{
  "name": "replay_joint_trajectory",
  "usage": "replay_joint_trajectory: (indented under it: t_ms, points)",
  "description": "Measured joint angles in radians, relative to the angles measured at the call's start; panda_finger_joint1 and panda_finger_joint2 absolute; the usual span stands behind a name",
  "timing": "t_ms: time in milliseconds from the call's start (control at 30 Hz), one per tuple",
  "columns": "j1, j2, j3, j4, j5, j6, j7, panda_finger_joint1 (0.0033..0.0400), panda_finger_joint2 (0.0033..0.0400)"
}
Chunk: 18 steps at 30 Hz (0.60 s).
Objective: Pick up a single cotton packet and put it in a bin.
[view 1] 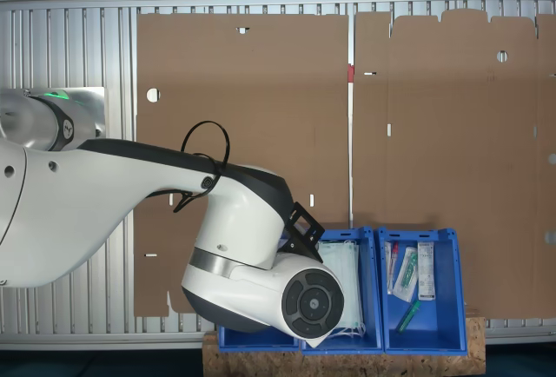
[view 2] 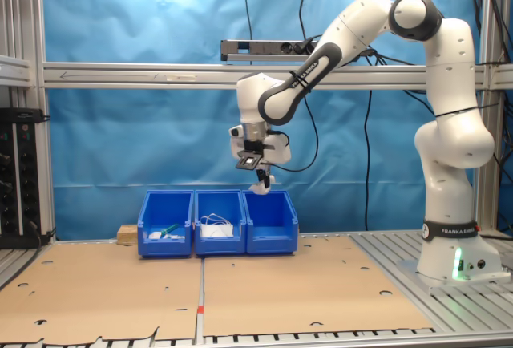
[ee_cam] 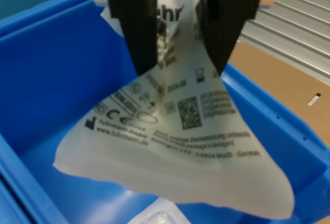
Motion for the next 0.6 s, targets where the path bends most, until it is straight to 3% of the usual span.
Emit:
replay_joint_trajectory:
  t_ms: [600]
  points:
    - [0.000,-0.001,-0.009,-0.021,0.000,-0.034,0.000,0.0061,0.0061]
